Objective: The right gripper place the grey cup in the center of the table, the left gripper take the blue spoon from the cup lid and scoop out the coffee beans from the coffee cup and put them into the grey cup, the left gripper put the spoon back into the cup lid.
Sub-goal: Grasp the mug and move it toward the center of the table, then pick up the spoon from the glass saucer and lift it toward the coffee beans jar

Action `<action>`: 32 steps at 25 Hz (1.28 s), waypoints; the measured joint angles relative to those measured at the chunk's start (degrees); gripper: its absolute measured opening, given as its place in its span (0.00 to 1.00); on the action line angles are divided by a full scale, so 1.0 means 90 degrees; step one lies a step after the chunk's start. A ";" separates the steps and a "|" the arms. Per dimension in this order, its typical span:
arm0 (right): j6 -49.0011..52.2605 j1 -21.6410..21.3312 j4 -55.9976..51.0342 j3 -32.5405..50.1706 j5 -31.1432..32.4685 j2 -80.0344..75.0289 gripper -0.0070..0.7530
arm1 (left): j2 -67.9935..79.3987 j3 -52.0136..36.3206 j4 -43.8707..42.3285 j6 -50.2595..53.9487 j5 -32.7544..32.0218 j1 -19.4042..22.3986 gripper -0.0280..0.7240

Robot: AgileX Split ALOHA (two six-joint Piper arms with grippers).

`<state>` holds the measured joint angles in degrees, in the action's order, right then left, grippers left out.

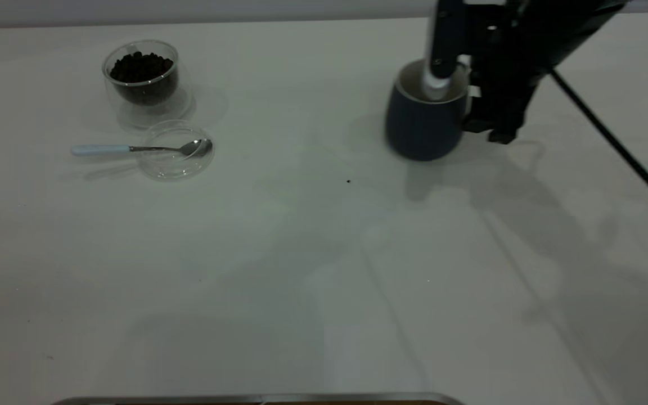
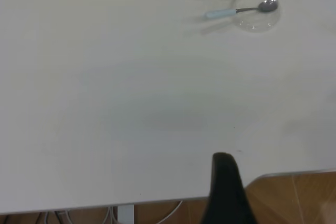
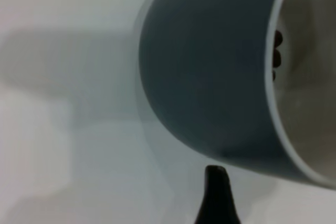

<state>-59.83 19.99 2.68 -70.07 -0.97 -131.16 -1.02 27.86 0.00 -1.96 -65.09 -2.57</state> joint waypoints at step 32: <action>0.3563 0.1202 -0.1491 -0.0019 0.5647 0.4601 0.79 | 0.0000 0.0000 0.0000 0.0000 0.0000 0.0000 0.82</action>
<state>-27.77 30.81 -10.74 -70.24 49.85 -89.75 -1.02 27.86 0.00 -1.96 -65.09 -2.57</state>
